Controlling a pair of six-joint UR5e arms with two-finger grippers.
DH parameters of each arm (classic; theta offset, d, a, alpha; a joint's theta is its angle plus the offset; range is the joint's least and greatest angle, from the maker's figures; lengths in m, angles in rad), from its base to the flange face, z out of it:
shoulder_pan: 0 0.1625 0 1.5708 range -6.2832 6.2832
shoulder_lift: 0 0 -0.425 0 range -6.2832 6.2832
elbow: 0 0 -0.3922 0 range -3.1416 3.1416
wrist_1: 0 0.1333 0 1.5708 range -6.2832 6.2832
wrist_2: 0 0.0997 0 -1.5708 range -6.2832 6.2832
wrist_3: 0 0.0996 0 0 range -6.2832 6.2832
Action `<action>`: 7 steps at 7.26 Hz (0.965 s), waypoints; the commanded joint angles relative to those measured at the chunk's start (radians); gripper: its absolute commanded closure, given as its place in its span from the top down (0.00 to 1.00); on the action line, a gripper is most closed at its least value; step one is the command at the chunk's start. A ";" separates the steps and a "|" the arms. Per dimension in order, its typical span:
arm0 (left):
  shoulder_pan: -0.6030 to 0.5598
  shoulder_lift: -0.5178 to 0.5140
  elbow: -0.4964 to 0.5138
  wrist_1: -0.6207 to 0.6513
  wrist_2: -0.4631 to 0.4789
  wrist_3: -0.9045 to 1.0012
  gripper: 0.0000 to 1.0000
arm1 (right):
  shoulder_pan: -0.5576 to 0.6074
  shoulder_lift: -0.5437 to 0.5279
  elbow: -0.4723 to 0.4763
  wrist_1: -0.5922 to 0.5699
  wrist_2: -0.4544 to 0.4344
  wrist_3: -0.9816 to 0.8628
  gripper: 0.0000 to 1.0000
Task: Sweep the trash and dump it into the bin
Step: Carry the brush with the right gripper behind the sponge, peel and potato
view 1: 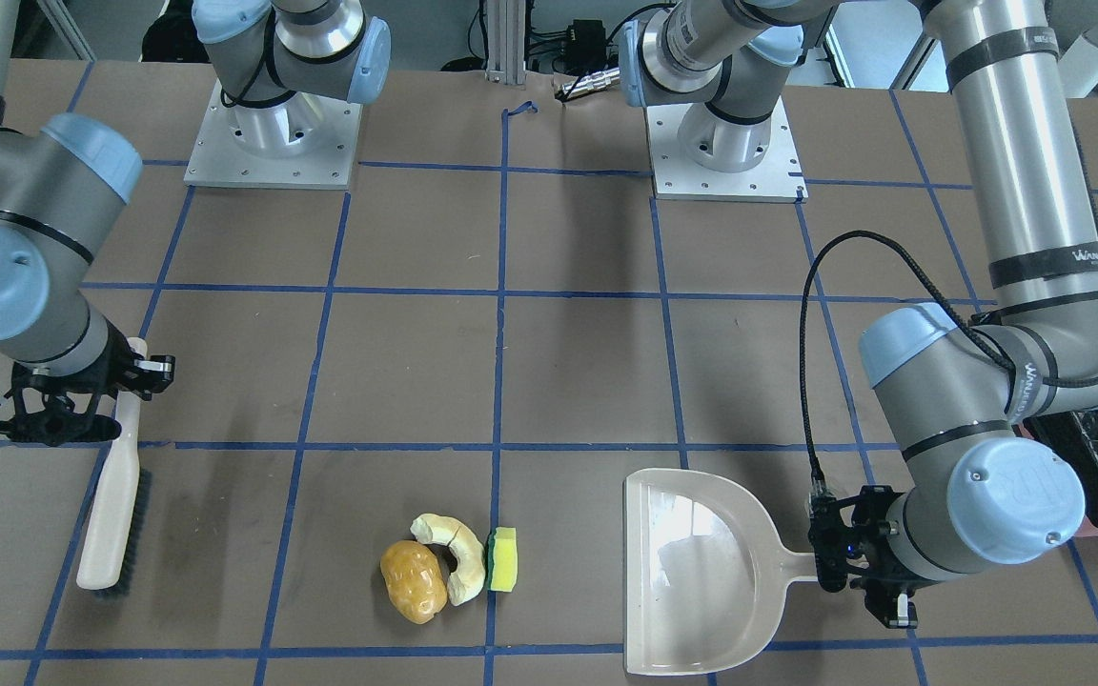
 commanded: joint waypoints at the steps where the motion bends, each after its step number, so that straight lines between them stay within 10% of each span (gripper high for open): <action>1: -0.002 -0.006 -0.001 0.000 0.001 -0.001 0.00 | 0.183 0.063 -0.105 0.076 -0.021 0.215 0.00; 7: -0.002 -0.006 -0.001 0.000 -0.002 -0.001 0.00 | 0.461 0.258 -0.308 0.125 0.040 0.594 0.00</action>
